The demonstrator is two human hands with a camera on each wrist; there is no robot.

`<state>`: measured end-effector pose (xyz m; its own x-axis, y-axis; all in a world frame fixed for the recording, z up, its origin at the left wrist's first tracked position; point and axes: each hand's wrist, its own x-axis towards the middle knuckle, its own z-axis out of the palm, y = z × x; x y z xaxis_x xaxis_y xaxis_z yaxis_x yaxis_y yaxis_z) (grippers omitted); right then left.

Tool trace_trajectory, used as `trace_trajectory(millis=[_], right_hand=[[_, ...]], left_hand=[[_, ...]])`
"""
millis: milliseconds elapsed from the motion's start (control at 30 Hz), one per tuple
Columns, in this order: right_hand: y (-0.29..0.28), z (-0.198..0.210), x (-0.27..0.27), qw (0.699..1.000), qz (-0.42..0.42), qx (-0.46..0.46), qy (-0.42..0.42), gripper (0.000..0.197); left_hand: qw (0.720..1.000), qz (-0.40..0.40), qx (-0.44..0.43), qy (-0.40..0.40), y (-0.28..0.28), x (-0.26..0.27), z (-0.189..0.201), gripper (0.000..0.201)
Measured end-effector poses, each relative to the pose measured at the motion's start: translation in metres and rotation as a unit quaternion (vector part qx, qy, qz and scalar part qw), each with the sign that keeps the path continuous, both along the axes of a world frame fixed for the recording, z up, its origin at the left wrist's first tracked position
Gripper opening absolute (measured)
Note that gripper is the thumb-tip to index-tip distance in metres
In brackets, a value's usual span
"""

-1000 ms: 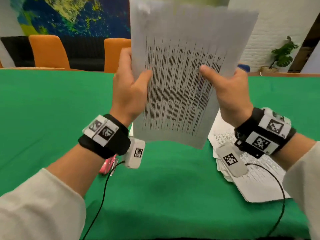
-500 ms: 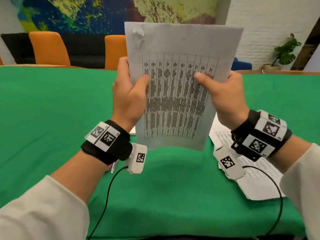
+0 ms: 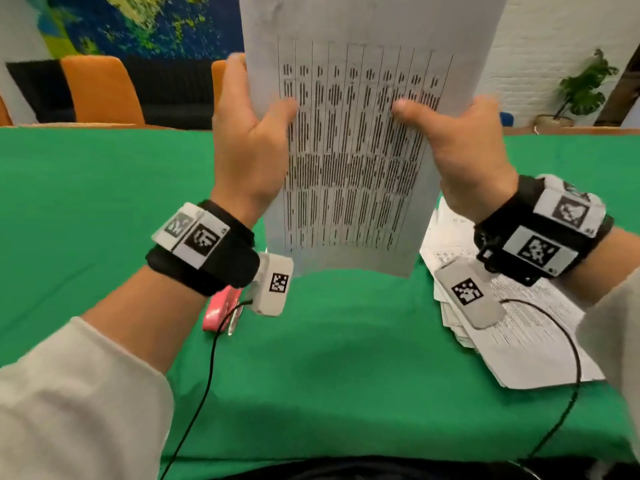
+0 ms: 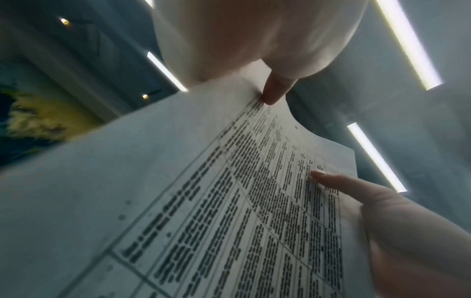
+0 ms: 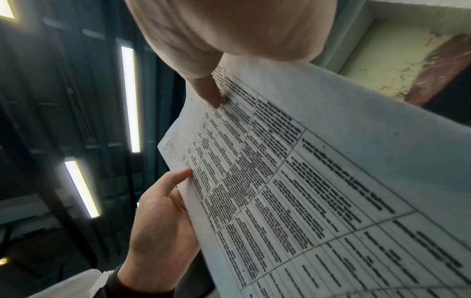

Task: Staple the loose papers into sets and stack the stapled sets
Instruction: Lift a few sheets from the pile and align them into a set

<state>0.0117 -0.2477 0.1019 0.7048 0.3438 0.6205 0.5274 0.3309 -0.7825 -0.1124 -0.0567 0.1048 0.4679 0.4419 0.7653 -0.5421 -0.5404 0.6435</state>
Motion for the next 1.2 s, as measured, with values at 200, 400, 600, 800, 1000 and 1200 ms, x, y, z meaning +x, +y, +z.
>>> trace_trajectory(millis=[200, 400, 600, 800, 1000, 1200], right_hand=[[-0.011, -0.057, 0.003, 0.995, -0.02, -0.06, 0.079, 0.022], [-0.004, -0.023, 0.005, 0.998, -0.011, -0.019, 0.058, 0.021], [-0.006, -0.036, 0.008, 0.997, -0.008, -0.046, 0.068, 0.02], [-0.002, -0.053, 0.004, 0.993, -0.005, -0.069, 0.098, 0.019], [0.002, -0.044, 0.0, 0.995, -0.001, -0.059, 0.085, 0.022], [0.005, -0.069, -0.005, 0.992, -0.008, -0.079, 0.1, 0.02]], left_hand=[[0.99, -0.04, -0.089, 0.102, -0.007, -0.007, -0.081, 0.028], [0.995, -0.028, -0.082, 0.057, -0.002, 0.008, -0.039, 0.026], [0.991, -0.049, -0.096, 0.075, -0.002, 0.006, -0.051, 0.028], [0.986, -0.045, -0.128, 0.097, -0.002, 0.003, -0.068, 0.03], [0.987, -0.04, -0.137, 0.067, 0.003, 0.007, -0.062, 0.03], [0.977, -0.05, -0.181, 0.103, 0.0, 0.004, -0.091, 0.023]])
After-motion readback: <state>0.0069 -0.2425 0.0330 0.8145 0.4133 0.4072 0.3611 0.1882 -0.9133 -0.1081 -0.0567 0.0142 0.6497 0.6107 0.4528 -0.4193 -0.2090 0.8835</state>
